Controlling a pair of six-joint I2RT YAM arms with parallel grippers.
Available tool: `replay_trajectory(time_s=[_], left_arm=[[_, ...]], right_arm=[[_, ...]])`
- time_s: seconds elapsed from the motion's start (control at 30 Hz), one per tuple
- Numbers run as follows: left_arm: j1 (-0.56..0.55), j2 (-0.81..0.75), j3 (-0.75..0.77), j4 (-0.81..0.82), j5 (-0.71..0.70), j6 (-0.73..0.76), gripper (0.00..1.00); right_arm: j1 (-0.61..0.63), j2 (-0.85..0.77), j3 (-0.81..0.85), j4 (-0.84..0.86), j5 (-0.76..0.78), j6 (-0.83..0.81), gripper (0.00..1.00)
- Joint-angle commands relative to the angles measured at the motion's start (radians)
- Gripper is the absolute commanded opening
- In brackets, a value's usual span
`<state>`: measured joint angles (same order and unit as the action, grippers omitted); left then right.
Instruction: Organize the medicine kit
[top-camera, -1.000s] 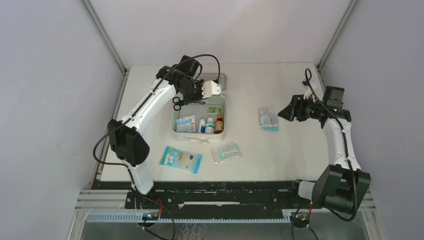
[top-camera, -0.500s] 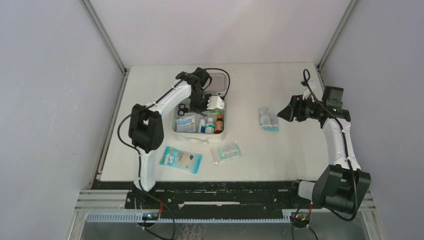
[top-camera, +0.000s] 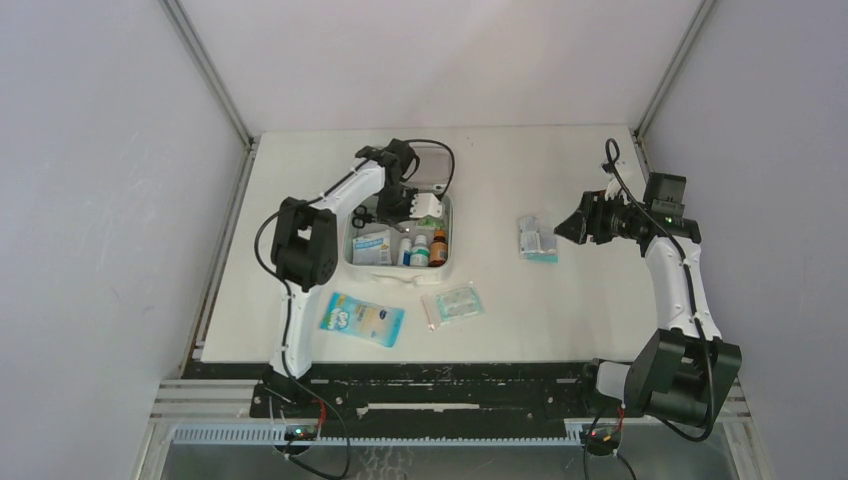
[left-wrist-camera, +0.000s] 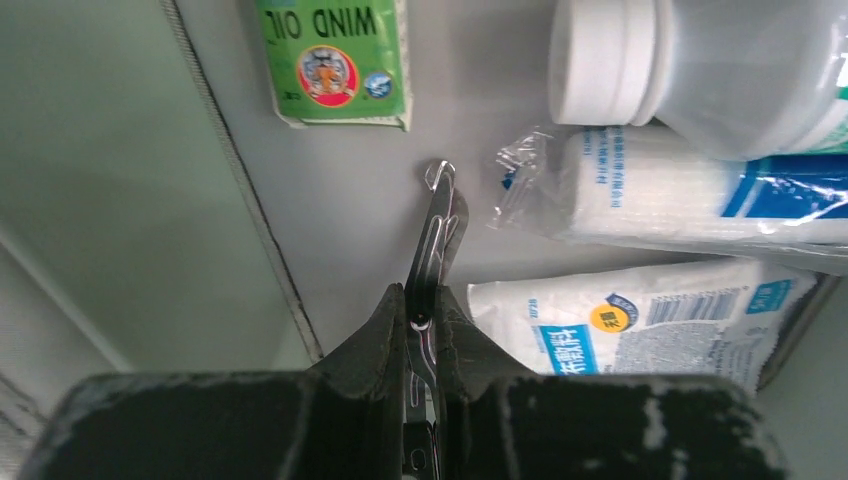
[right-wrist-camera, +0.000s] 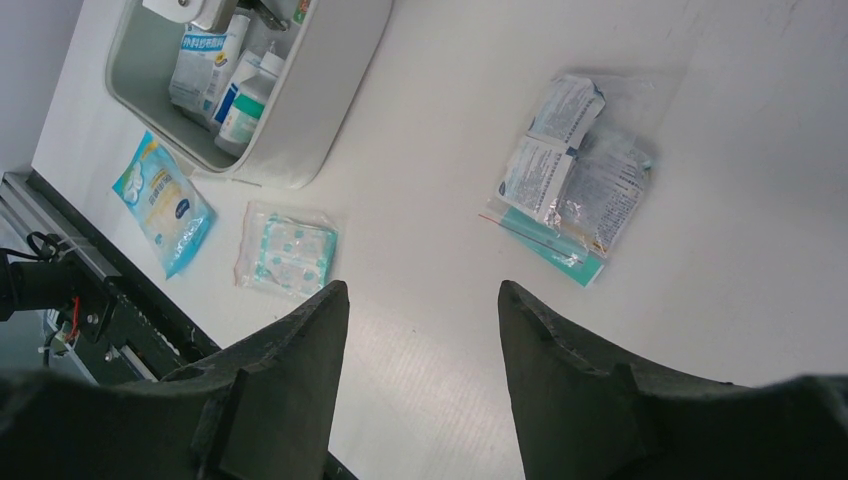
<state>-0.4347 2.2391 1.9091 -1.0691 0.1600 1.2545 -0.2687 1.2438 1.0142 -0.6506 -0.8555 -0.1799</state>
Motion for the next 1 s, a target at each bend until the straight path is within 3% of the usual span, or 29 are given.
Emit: replay_trajectory(time_s=[0.0,0.37,0.53,0.97], left_arm=[[0.010,0.008,0.075,0.020,0.000,0.025,0.00],[0.006,0.044,0.121,0.021,0.032,0.019,0.00],[0.001,0.049,0.116,0.021,0.035,-0.002,0.06],[0.001,-0.022,0.094,0.045,0.041,-0.054,0.42]], right_arm=[[-0.004,-0.005,0.000,0.011,-0.016,-0.022,0.56],[-0.004,0.000,0.000,0.013,-0.019,-0.023,0.56],[-0.005,0.002,0.000,0.011,-0.023,-0.027,0.56],[-0.004,-0.005,0.000,0.008,-0.024,-0.027,0.56]])
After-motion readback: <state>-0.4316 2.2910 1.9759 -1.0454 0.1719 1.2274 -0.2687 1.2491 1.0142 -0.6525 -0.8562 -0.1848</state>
